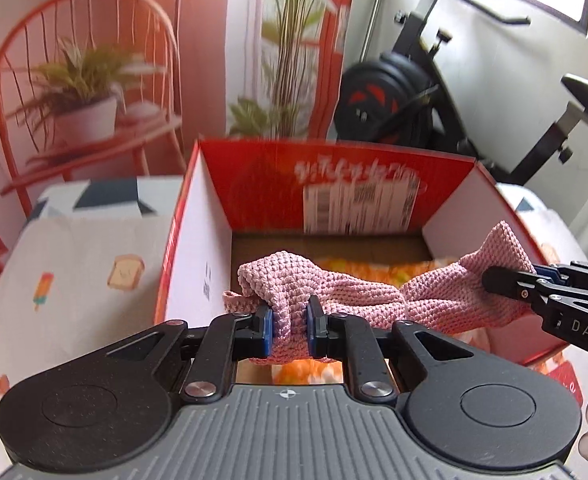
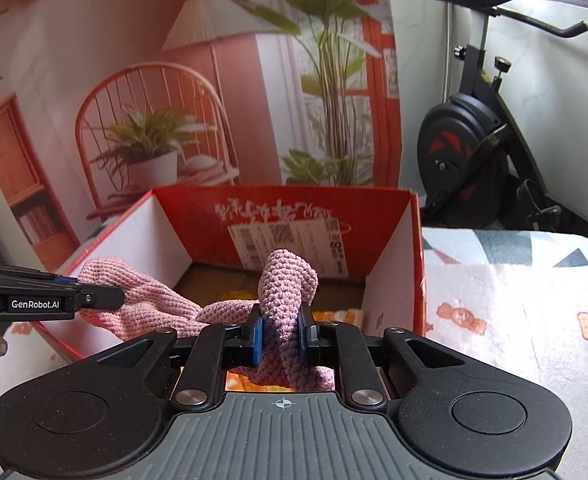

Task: Organize soft objects
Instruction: 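Lift the pink towel with the right tool and lower it into the box, then open the right tool to drop the pink towel onto the mitt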

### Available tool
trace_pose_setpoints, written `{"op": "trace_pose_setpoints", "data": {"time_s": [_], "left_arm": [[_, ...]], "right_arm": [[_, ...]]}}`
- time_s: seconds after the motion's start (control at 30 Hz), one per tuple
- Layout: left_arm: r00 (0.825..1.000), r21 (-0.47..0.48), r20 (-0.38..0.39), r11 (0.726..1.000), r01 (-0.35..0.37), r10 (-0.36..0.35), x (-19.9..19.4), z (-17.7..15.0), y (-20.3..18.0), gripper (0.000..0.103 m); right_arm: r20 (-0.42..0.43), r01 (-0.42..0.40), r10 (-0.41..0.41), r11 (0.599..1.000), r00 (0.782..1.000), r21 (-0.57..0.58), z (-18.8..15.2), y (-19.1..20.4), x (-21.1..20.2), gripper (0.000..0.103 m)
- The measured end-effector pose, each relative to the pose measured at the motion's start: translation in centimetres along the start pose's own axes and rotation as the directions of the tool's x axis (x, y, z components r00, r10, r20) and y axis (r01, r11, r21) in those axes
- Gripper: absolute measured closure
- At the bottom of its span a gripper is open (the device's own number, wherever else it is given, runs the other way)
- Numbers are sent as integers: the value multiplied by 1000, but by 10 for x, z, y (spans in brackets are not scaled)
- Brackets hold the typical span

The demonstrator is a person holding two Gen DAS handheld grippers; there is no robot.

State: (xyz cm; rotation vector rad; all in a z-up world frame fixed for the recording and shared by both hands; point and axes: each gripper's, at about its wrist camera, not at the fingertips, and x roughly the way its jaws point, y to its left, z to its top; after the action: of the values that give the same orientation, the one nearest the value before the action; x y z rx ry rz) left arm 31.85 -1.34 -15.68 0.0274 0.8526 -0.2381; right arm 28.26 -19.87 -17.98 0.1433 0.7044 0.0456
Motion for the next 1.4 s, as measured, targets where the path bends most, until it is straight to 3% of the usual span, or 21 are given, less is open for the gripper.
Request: {"op": "trace_pose_setpoints", "data": {"time_s": [0.2,0.33,0.37,0.5,0.57,0.67,0.8,1.17,1.4], "left_arm": [[997,-18,-76,999,31,-32,9,-5,0,85],[995,-27,-80,998,58,-60,9,-9,-1,85],[995,-27,-71,997,67,-69,8,-9,-3,82],[995,-14,-42,995,94,-95,2,-6,-11,57],[995,0,-28,996,93,-93,-3,-6,-14,53],[996,5,-16,996,92,-92,-10,-6,-15,49],[996,0,22,997,83,-83,-24,-7,-13,42],[987,48,132,995,82,-87,-93,-36,-17,42],[987,28,127,995,99,-102,-123,-81,-20,42]], "right_arm": [[-103,23,-25,1000,994,-13,-3,10,18,88],[-142,17,-14,1000,990,18,-6,11,24,88],[-146,12,-9,1000,989,23,-6,12,25,88],[-157,7,-6,1000,988,9,-8,16,25,85],[-160,22,-20,1000,987,12,-7,15,24,80],[-134,42,-40,999,990,13,-7,12,17,73],[-80,55,-55,998,995,4,-4,11,1,57],[58,0,0,1000,998,-1,-11,8,-71,51],[79,-10,13,999,997,-39,-43,14,-116,51]]}}
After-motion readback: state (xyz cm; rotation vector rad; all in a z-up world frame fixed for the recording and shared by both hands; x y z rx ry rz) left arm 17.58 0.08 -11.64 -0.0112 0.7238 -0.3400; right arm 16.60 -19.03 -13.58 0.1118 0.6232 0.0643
